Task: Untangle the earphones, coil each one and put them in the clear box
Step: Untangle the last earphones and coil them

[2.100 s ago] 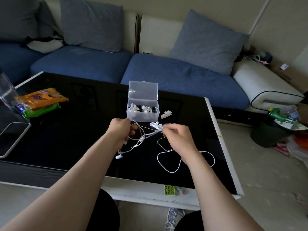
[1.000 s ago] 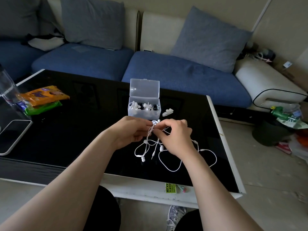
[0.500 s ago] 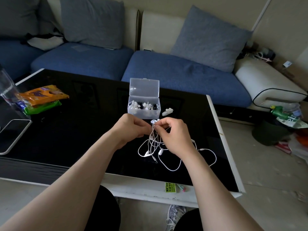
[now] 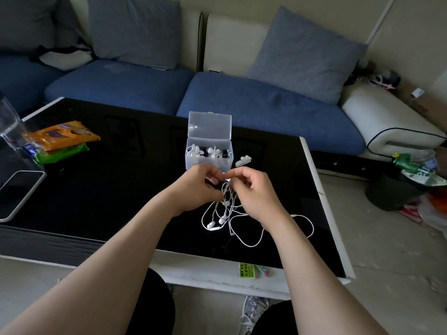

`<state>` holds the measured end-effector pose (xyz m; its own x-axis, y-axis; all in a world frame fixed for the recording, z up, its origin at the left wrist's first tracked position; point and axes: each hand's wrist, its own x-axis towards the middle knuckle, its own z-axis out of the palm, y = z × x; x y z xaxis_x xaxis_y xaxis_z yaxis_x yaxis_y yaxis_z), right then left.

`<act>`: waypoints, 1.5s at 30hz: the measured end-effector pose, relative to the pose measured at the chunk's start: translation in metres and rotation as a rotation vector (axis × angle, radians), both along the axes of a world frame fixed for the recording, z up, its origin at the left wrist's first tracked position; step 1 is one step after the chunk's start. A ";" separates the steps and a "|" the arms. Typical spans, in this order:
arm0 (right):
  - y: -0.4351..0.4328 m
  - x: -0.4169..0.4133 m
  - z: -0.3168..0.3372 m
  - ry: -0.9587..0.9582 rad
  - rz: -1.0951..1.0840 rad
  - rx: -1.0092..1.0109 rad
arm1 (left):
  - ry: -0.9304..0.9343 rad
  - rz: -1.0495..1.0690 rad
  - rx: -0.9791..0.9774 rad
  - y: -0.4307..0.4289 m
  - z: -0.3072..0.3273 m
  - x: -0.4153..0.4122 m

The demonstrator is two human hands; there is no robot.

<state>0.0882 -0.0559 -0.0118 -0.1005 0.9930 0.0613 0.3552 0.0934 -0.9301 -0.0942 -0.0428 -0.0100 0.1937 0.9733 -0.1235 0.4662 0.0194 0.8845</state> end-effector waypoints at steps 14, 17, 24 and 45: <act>0.001 0.002 0.003 0.005 -0.095 -0.052 | -0.089 0.234 -0.025 0.007 -0.003 -0.004; 0.001 0.003 0.003 0.010 -0.035 -0.010 | -0.360 0.200 -0.134 0.004 0.003 -0.005; 0.006 0.003 -0.010 -0.159 -0.048 -0.014 | -0.505 0.137 -0.219 -0.001 0.008 -0.010; 0.002 0.001 -0.003 -0.488 -0.144 -0.055 | 0.347 0.045 0.352 0.005 -0.003 -0.007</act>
<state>0.0890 -0.0544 -0.0152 0.0339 0.9994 -0.0116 0.7550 -0.0332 -0.6549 -0.1014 -0.0381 -0.0127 0.1564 0.9739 0.1644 0.7398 -0.2258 0.6338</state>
